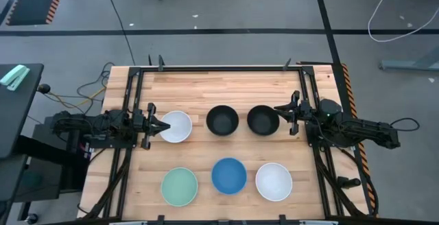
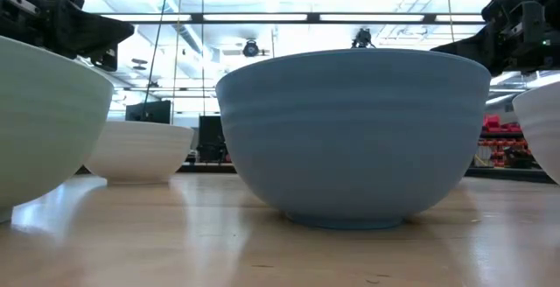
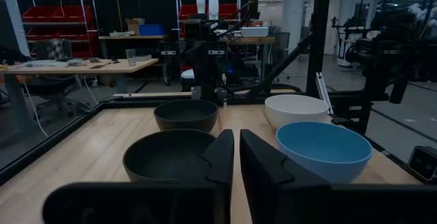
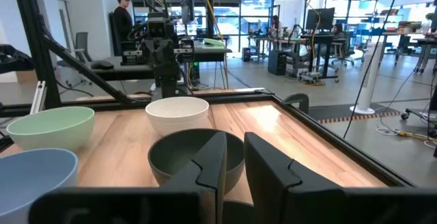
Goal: Nest bowls inside each other
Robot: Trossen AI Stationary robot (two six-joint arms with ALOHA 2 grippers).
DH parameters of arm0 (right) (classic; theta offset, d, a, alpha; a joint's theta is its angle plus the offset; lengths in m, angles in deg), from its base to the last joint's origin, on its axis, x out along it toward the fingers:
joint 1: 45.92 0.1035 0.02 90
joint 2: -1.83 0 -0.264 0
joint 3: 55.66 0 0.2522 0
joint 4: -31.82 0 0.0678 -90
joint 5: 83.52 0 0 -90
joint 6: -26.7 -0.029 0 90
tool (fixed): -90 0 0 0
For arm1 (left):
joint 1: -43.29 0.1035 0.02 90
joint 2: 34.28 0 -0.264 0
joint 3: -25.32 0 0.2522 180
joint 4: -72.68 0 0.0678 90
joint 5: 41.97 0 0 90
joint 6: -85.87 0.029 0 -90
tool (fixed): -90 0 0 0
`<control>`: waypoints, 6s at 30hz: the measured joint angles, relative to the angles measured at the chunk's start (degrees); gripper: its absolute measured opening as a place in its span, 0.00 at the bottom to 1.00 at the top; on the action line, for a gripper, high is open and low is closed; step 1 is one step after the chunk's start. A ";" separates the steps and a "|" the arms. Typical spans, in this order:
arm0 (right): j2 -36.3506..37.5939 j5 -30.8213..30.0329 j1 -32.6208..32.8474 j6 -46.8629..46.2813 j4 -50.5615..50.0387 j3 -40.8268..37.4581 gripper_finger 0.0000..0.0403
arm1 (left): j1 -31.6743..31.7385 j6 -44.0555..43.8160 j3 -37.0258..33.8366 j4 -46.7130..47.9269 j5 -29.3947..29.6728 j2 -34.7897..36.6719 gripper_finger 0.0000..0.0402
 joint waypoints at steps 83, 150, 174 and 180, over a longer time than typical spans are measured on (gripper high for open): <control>-30.32 -3.69 0.03 -29.18 -23.08 29.26 0.15 | 2.91 -4.00 5.70 -4.32 0.02 -6.02 0.09; -84.78 -2.93 -11.75 -29.80 -63.34 58.16 0.15 | 6.34 -3.02 8.00 -4.39 0.00 -18.03 0.11; -92.55 -2.73 -11.72 -27.81 -60.06 58.16 0.15 | 6.34 -3.06 8.07 -3.28 -0.02 -18.03 0.10; -92.55 -2.59 -11.58 -27.81 -59.30 58.16 0.12 | 6.34 -3.06 8.07 -3.06 -0.02 -18.03 0.11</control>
